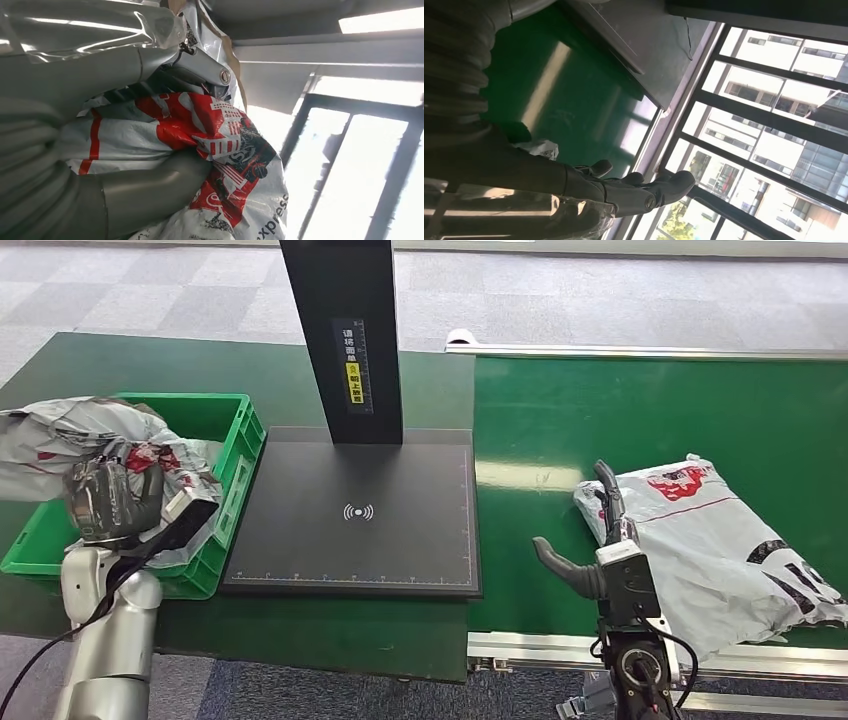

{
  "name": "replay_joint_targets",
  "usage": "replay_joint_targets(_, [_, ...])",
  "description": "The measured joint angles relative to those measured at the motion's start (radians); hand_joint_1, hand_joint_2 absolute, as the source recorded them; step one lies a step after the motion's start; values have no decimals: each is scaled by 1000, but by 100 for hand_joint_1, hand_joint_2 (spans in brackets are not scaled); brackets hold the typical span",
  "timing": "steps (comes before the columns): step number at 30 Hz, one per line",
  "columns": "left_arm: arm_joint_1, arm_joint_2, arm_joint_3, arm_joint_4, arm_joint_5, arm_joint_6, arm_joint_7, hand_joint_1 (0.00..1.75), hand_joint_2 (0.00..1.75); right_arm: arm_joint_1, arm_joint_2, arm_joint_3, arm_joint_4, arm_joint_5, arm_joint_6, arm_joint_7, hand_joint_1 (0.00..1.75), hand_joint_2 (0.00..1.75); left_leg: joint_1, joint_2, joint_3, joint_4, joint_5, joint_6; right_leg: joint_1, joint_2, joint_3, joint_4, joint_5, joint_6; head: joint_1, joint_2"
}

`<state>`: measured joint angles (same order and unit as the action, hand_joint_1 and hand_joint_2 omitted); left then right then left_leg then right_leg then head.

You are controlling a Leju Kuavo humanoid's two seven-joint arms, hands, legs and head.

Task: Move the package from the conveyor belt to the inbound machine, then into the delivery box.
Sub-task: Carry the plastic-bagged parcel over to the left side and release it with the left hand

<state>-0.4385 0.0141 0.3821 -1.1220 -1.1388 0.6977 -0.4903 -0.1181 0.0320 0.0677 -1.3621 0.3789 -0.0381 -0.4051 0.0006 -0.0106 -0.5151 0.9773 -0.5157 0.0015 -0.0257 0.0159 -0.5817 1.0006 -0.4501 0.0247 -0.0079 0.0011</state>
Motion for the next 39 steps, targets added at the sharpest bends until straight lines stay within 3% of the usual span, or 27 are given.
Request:
replay_joint_targets(4, [2,16,58,27,-73,0,39,173,175,-1,0,0,-1,3,3,0,0,175,0,-1,0,0,0,0,0,0,0,0,0,0,0,0])
replay_joint_targets(5, [2,18,64,31,-78,0,45,161,175,-2,0,0,-1,5,5,0,0,175,0,0,0,0,0,0,0,0,1,0,0,0,0,0])
replay_joint_targets(8, [6,20,72,35,-83,0,50,36,175,-12,0,1,-1,10,14,0,0,175,0,0,0,0,0,0,0,0,1,0,0,0,0,0])
replay_joint_targets(9, [8,21,71,35,-83,0,51,4,175,-17,0,2,0,12,18,0,0,175,0,0,0,0,0,0,0,0,1,0,0,0,0,0])
replay_joint_targets(23, [45,9,71,-49,-113,0,59,0,175,-49,1,10,17,13,24,-2,0,175,0,-1,0,0,0,0,0,0,1,0,0,0,0,0])
replay_joint_targets(35, [49,-50,172,-122,9,0,-173,0,175,-55,1,20,33,10,24,-16,0,175,0,0,0,0,0,0,0,0,0,0,0,0,0,0])
replay_joint_targets(39, [61,-68,149,-127,148,0,-204,0,175,-62,0,28,43,10,21,-19,0,175,0,-1,0,0,0,0,0,0,1,0,0,0,0,0])
